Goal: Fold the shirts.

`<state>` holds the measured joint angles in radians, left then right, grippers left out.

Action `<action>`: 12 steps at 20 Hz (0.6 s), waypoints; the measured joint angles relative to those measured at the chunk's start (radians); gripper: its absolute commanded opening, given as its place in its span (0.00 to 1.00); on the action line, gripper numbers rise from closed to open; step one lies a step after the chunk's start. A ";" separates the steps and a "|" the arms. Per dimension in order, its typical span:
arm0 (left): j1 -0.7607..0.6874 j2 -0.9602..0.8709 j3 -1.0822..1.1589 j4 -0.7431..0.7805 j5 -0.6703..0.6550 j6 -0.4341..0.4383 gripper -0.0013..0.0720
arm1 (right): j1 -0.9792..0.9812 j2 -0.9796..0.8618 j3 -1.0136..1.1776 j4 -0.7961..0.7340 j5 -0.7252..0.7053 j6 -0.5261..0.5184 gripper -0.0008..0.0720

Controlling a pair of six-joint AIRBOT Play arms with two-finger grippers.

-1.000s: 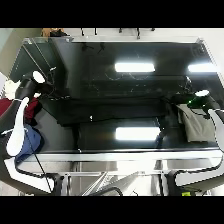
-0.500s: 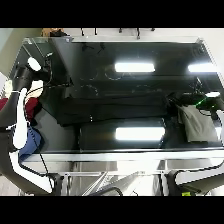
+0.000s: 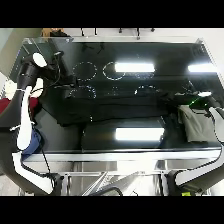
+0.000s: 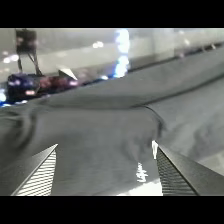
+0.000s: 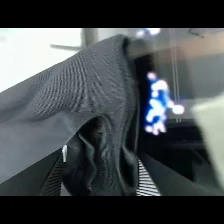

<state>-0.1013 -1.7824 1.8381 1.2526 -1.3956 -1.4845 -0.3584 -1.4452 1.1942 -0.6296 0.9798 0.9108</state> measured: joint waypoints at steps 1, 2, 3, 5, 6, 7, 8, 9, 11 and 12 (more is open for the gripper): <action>-0.023 0.000 -0.007 0.000 0.001 0.000 0.57 | 0.012 -0.005 0.005 -0.007 0.009 0.000 0.31; -0.045 0.000 -0.016 0.000 0.006 -0.001 0.12 | 0.023 -0.010 0.011 -0.020 0.022 0.000 0.07; -0.072 0.000 -0.029 0.000 0.016 -0.004 0.04 | 0.032 -0.014 0.021 -0.024 0.038 0.000 0.04; -0.124 0.000 -0.063 0.000 0.047 -0.008 0.04 | 0.046 -0.016 0.053 -0.043 0.067 -0.004 0.04; -0.152 0.000 -0.084 0.000 0.066 -0.008 0.04 | 0.049 -0.016 0.074 -0.042 0.089 -0.004 0.04; -0.182 -0.001 -0.110 -0.006 0.089 -0.008 0.04 | 0.052 -0.010 0.101 -0.026 0.115 -0.005 0.04; -0.209 -0.001 -0.136 -0.024 0.118 -0.008 0.04 | 0.054 -0.001 0.128 -0.013 0.142 -0.005 0.04; -0.237 -0.003 -0.165 -0.048 0.153 -0.008 0.04 | 0.055 0.011 0.159 0.001 0.171 -0.003 0.04; -0.288 -0.019 -0.212 -0.109 0.224 -0.008 0.04 | 0.055 0.047 0.225 0.035 0.224 0.015 0.04; -0.312 -0.034 -0.227 -0.138 0.254 -0.009 0.04 | 0.056 0.068 0.260 0.049 0.252 0.028 0.04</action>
<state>-0.4137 -1.8164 1.6115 1.1145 -1.1419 -1.4933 -0.3027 -1.3773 1.4544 -0.5804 1.2316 0.9386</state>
